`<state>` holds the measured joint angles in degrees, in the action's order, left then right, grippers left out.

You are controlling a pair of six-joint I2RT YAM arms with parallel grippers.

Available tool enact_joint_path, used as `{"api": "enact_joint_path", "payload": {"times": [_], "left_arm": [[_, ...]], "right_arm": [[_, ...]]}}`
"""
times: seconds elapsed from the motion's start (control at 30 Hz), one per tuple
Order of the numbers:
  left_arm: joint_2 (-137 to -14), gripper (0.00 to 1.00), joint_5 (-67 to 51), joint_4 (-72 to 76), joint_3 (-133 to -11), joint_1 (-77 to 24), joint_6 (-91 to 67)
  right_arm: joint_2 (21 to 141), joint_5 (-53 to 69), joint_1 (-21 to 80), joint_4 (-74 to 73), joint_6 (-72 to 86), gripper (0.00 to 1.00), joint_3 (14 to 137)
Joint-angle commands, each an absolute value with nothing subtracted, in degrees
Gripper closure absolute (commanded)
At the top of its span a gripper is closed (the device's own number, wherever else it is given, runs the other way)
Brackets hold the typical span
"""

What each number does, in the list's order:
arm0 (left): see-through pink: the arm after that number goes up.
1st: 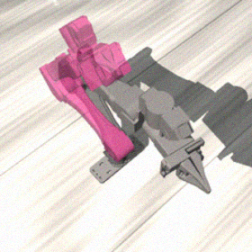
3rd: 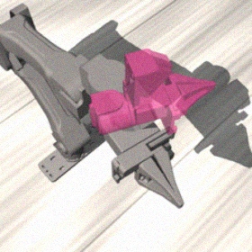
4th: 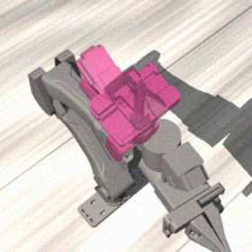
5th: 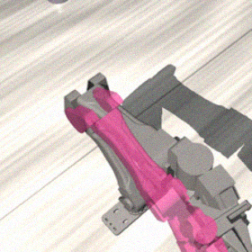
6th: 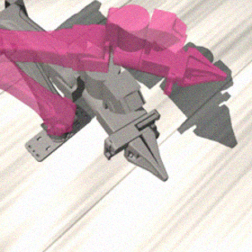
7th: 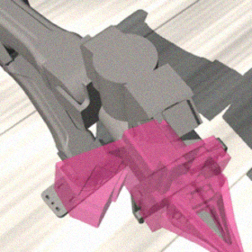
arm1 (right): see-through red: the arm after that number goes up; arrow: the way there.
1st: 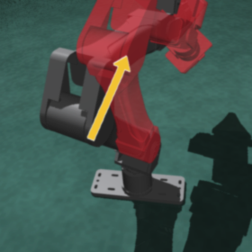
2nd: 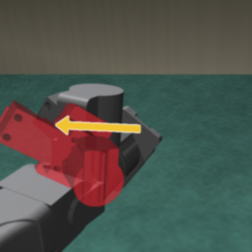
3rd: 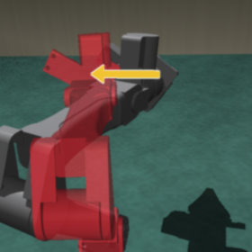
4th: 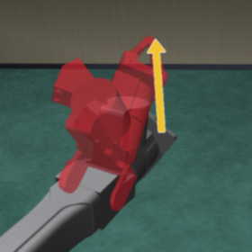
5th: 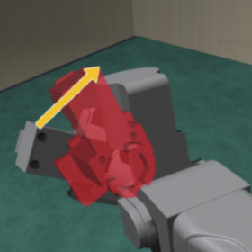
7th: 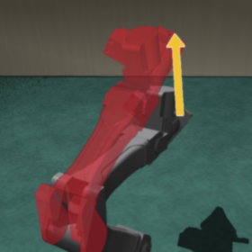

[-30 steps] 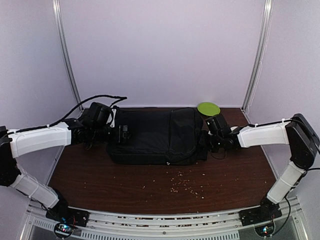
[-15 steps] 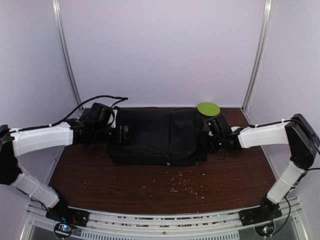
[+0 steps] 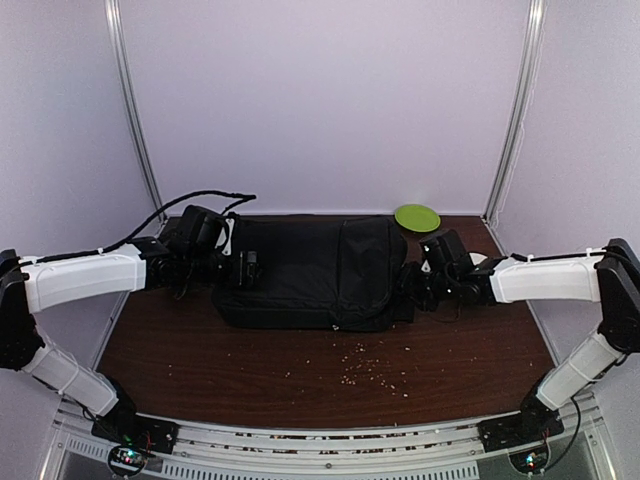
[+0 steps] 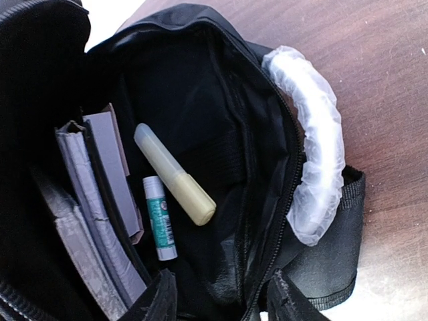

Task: Pack the student bag
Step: Adjust the student bag at the center of the board.

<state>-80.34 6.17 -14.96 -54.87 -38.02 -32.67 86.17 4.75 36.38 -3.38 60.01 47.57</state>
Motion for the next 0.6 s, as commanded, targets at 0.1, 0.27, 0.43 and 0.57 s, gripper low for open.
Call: {"api": "enact_joint_path", "payload": {"times": [0.1, 0.27, 0.43, 0.57], "left_arm": [[-79.2, 0.15, 5.0, -12.7, -55.6, -38.0, -32.8], [-79.2, 0.15, 5.2, -12.7, -55.5, -38.0, -32.7], [-79.9, 0.15, 5.3, -12.7, -55.5, -38.0, -32.4], [-81.1, 0.16, 5.2, -12.2, -55.7, -38.0, -32.1]], "right_arm": [[89.9, 5.5, 36.7, -2.1, 61.2, 0.55, 47.1], [93.2, 6.4, 36.7, -0.1, 61.6, 0.61, 47.7], [94.7, 4.8, 37.3, -1.8, 58.5, 0.89, 50.6], [91.0, -4.6, 41.2, -8.8, 49.9, 1.00, 53.6]]}}
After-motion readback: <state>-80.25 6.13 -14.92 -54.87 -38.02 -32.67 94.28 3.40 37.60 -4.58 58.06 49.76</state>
